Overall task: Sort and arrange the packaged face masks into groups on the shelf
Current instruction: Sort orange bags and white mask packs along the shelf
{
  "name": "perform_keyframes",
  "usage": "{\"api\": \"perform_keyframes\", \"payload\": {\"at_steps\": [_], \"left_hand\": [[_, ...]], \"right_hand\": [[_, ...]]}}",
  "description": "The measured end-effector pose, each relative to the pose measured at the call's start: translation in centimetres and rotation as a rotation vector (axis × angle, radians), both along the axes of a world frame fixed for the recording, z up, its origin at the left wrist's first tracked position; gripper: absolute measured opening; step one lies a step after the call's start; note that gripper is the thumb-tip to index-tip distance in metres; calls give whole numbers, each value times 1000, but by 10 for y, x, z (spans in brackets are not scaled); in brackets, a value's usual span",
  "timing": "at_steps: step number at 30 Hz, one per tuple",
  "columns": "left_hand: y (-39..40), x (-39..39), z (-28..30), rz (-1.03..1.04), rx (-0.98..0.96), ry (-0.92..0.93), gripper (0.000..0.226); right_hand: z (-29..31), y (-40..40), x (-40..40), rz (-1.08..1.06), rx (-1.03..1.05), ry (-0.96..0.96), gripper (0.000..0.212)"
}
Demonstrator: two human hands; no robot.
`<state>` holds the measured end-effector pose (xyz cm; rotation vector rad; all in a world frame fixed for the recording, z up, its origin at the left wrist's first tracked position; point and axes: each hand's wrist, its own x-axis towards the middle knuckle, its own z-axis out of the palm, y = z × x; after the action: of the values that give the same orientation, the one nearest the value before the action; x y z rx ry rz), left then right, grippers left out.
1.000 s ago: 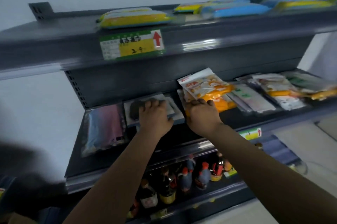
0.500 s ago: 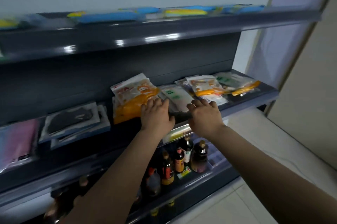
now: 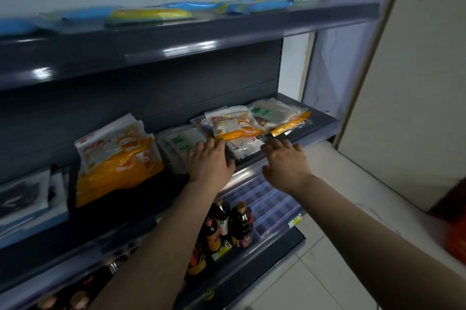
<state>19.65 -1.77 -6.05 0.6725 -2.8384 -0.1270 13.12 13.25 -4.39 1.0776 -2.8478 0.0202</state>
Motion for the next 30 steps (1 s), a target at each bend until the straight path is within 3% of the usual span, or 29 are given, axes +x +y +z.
{"api": "perform_keyframes", "payload": {"at_steps": [15,20,30], "left_hand": [[-35,-134,-17,66,69,7,66],[-46,-148,-20,74,159,-78,73],[-46,-174,-26,173,189,-39,54]], "right_hand": [[-13,-27,-153,45,-1,18,56],[-17,-34,-195,47,22,4,49],[-18,-40,-279,78,23,-119,42]]}}
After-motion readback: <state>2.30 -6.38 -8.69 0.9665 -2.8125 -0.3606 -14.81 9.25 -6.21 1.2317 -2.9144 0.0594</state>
